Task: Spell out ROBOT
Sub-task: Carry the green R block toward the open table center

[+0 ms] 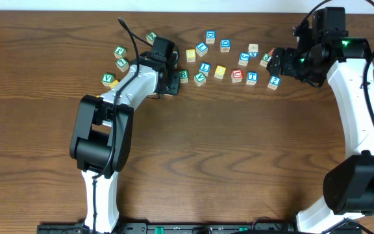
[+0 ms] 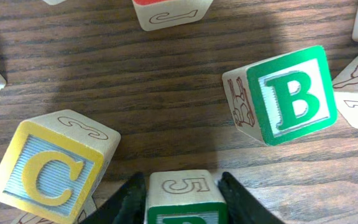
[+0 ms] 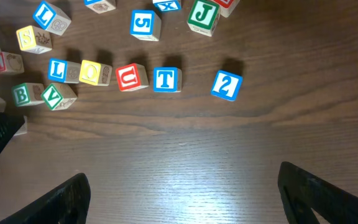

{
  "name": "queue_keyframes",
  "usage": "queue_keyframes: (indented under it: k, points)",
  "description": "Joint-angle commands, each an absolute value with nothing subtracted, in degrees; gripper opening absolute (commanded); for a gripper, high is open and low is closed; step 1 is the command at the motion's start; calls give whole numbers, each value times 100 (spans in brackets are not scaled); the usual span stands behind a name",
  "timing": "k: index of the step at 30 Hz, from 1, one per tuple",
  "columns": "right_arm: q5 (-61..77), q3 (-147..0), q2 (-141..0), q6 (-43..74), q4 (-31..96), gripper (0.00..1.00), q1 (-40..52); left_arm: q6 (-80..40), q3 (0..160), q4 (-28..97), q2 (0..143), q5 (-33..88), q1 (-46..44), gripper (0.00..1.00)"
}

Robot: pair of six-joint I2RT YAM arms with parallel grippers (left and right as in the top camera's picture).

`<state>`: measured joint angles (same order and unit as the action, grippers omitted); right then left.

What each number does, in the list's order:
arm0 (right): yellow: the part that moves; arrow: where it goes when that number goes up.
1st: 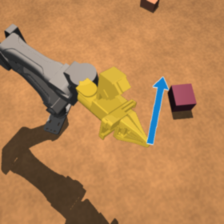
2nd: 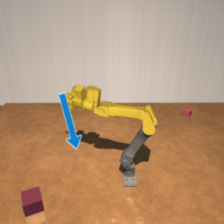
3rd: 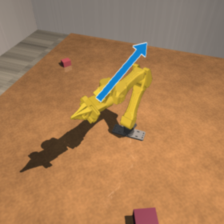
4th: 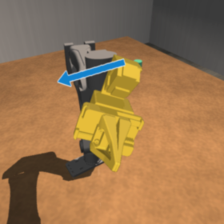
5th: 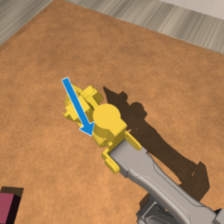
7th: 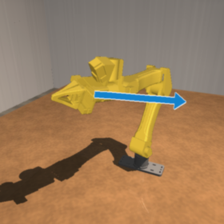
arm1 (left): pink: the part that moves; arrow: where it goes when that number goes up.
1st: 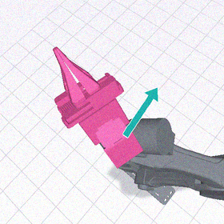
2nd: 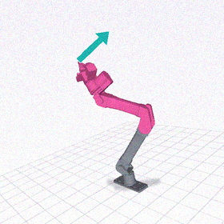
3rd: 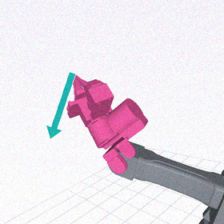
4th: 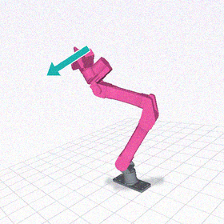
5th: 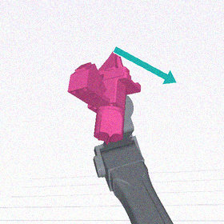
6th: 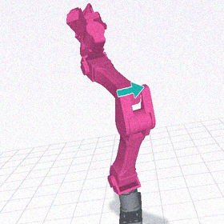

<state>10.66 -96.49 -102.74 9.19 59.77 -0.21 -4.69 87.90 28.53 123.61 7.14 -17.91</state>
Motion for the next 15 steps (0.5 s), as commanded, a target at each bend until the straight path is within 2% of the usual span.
queue_keyframes:
  k: [1, 9, 15]
  points:
    - [1037, -9745, -10326, 980, 5983, 91, -34, -506, 8831, 2904, 12394, 639, -1809, 34]
    - [1039, -9745, -10326, 980, 5983, 92, -34, -558, 8831, 3057, 12138, 637, -1809, 33]
    - [1039, -9745, -10326, 980, 5986, 92, -34, -1092, 8831, 3332, 11795, 639, -1809, 33]
